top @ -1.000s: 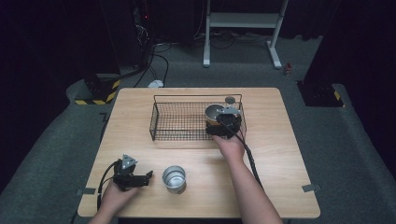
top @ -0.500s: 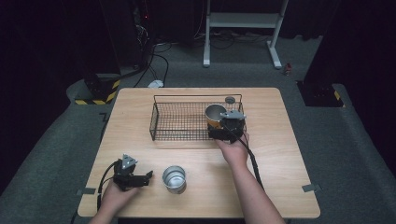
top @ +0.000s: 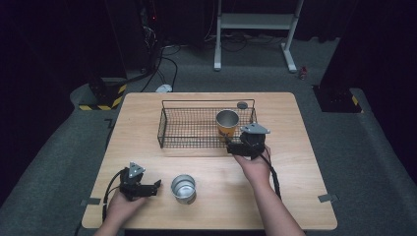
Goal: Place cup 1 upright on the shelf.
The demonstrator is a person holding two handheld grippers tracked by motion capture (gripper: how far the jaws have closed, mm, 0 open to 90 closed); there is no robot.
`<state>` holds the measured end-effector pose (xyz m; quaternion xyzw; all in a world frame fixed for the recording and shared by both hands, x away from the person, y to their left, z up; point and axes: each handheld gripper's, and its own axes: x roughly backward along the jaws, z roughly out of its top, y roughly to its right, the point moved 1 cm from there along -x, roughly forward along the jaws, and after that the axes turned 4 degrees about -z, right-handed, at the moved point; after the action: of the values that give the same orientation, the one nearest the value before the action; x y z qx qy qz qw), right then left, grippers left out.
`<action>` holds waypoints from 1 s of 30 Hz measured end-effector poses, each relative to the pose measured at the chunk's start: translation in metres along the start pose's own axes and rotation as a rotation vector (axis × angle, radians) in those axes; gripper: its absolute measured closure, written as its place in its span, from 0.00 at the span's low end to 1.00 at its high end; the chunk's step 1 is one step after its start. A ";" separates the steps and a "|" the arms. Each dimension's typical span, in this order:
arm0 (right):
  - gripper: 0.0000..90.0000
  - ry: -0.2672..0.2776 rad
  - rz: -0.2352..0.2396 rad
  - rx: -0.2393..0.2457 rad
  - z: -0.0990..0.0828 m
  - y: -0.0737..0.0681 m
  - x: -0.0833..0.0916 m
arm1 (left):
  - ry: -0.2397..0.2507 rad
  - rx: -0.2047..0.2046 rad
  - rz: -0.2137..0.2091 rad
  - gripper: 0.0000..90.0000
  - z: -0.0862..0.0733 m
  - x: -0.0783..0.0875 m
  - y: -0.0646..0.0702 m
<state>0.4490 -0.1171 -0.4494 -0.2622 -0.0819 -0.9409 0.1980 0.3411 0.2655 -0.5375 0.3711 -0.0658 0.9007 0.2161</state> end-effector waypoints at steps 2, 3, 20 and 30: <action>0.11 0.003 0.002 -0.001 -0.002 0.001 0.004 | 0.000 0.000 0.000 0.04 0.000 0.000 0.000; 0.11 0.003 0.001 -0.001 -0.003 0.001 0.006 | 0.000 0.000 0.001 0.04 0.000 0.000 0.000; 0.12 0.004 -0.003 0.026 -0.028 0.011 0.038 | 0.000 0.000 0.001 0.04 0.000 0.000 0.000; 0.13 -0.048 -0.014 0.036 -0.054 0.022 0.047 | 0.000 0.000 0.002 0.04 0.000 0.000 0.000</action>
<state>0.3961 -0.1664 -0.4690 -0.2806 -0.1052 -0.9341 0.1941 0.3414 0.2652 -0.5375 0.3710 -0.0663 0.9010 0.2150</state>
